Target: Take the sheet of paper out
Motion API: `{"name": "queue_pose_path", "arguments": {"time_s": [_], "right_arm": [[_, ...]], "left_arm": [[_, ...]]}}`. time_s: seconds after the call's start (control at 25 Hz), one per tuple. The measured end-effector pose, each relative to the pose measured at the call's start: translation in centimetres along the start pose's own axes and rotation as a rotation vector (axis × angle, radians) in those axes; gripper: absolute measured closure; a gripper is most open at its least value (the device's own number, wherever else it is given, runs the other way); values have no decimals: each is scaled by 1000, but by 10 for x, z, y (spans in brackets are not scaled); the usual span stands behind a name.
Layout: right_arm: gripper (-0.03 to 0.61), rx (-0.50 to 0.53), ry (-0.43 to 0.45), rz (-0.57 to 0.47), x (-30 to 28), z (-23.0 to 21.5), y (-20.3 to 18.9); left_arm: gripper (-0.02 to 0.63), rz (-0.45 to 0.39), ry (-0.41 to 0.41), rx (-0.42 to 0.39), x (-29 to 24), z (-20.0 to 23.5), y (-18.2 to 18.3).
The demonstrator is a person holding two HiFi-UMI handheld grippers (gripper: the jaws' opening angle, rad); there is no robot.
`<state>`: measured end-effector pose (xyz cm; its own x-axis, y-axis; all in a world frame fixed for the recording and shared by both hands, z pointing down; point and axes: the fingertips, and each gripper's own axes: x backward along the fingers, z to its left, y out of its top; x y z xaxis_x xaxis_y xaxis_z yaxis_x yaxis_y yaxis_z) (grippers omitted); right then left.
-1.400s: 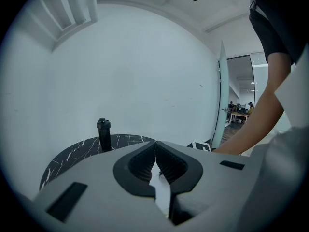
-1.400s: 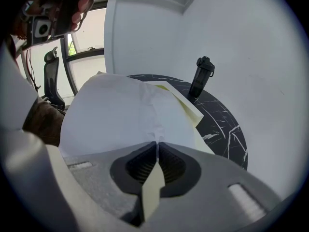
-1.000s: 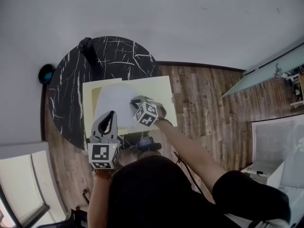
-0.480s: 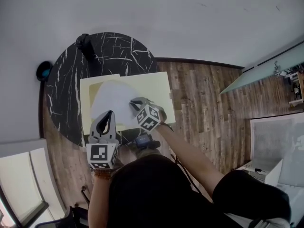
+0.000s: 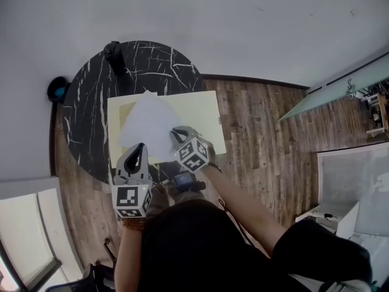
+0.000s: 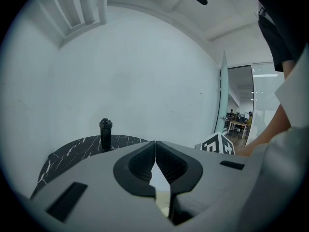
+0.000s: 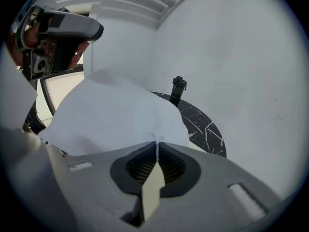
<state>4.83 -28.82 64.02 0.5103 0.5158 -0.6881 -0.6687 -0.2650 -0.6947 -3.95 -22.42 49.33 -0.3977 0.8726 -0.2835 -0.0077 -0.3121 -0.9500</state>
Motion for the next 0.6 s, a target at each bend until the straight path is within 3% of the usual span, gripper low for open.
{"name": "queue_pose_path", "arguments": {"time_s": [0.32, 0.6], "right_arm": [[571, -95, -110, -2, 37, 21, 32], [571, -260, -207, -64, 62, 54, 48]], "left_arm": [[606, -60, -11, 55, 38, 20, 13], [606, -86, -60, 26, 75, 14, 3]]}}
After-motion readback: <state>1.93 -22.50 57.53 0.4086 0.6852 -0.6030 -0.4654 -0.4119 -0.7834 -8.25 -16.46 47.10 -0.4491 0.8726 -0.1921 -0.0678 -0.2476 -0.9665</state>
